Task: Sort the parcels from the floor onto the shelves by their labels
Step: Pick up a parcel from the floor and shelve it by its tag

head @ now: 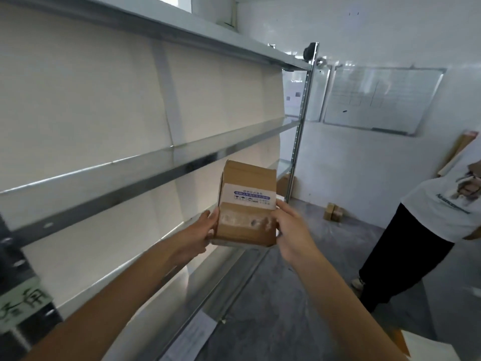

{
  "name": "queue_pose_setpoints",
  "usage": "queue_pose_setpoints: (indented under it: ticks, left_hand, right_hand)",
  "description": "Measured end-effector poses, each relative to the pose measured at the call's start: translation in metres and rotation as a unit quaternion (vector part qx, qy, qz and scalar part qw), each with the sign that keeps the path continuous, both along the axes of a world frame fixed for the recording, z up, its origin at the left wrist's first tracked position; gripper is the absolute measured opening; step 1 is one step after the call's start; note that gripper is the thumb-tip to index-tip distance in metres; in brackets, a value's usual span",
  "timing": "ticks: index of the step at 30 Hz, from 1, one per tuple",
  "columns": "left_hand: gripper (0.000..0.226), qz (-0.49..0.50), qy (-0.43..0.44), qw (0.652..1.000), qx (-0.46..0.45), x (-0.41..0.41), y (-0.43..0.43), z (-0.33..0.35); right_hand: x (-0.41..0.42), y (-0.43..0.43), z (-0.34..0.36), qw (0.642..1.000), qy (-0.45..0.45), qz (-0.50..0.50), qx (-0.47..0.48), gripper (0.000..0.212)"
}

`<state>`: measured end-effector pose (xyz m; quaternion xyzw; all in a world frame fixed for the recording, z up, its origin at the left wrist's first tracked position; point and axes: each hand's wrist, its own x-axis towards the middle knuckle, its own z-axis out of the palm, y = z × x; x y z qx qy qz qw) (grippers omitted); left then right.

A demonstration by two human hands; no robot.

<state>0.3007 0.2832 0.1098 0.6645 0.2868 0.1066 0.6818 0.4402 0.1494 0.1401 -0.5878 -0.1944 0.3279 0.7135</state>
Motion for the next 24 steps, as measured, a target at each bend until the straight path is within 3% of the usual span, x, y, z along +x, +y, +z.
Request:
queue_pose_setpoints:
  ticks: [8,16,24]
  left_hand:
    - [0.052,0.113,-0.041,0.993,0.007,-0.061,-0.006,0.018]
    - [0.053,0.208,-0.13,0.969,0.016,-0.138,-0.031,0.027]
    - [0.056,0.282,-0.133,0.95,0.027,-0.251,-0.084,0.028]
  right_hand:
    - [-0.042,0.023,0.021,0.991,-0.084,0.103,-0.027,0.021]
    - [-0.109,0.011,0.035,0.974,-0.122,0.191,0.023,0.032]
    - [-0.202,-0.016,0.028,0.947,-0.119,0.293,0.052,0.032]
